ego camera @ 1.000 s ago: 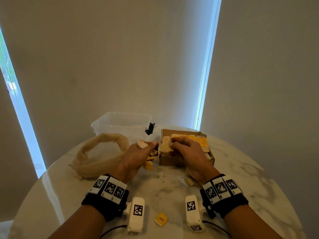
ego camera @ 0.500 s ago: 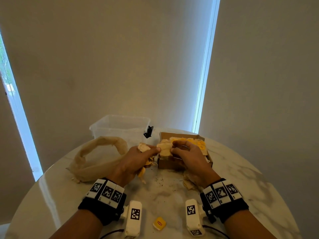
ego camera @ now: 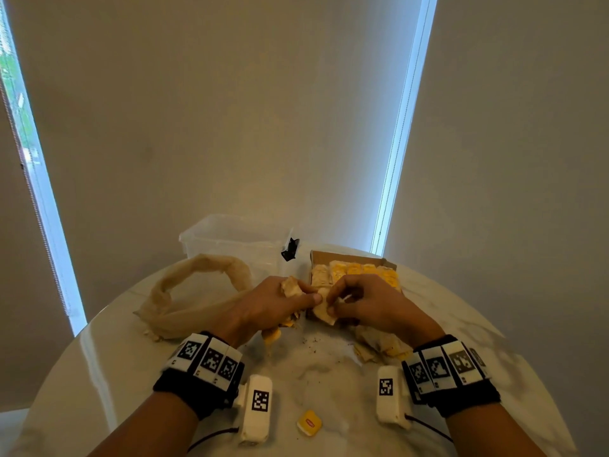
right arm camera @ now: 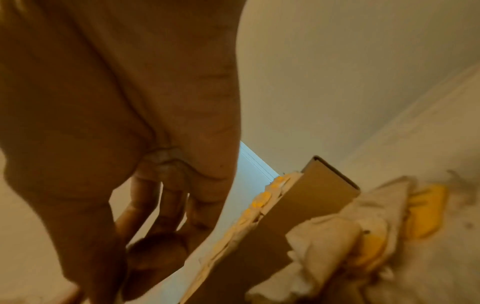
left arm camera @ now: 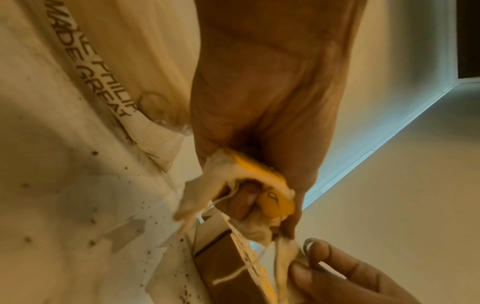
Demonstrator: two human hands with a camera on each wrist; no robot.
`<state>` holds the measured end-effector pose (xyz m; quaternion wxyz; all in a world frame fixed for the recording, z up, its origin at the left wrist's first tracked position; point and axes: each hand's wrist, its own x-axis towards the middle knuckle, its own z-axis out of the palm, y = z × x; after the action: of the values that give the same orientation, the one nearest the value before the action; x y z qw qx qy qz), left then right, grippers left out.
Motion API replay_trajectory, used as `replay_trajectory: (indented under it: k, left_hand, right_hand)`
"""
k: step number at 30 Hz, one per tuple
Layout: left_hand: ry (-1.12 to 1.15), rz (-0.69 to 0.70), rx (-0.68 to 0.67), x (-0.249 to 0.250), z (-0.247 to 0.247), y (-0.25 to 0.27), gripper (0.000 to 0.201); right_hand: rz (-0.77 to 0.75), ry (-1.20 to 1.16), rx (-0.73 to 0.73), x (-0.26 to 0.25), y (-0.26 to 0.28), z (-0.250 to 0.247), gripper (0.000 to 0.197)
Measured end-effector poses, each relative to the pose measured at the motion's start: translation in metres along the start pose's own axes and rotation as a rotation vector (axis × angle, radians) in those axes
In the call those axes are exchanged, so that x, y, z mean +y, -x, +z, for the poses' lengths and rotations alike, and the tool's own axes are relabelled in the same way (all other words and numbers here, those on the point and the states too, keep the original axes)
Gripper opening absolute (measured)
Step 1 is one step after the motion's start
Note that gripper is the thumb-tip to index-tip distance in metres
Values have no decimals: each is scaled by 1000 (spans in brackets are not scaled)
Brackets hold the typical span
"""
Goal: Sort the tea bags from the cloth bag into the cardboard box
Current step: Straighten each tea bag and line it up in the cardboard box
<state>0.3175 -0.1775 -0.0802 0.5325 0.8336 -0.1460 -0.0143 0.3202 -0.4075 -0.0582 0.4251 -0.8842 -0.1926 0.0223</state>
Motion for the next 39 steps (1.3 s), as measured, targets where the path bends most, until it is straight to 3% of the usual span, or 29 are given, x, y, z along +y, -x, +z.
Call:
replay_trajectory:
  k: [4,8,11,15,19,25,39]
  left_hand:
    - [92,4,48,1,2,-1,34]
    - [163,-21,89,1,7,-3,31]
    - [185,-13,147,-1,7,-5,18]
    - [155,1,158,-2,5,-5,9]
    - [146,-12,130,-2,2,-6,12]
    - [93,-18,31,-2,2,-5,19]
    - [123,93,103,3,1,-5,26]
  right_hand:
    - [-2,-215,219,8,0,-1,11]
    - [49,-382,223,7,3,7,16]
    - [52,-437,212,3,3,9,18]
    - [41,-410,190,1,1,9,19]
    - [15,-405,203,4,-1,5,18]
    - [25,-352,80,7,-1,5,21]
    - [12,-306,171,7,0,6,29]
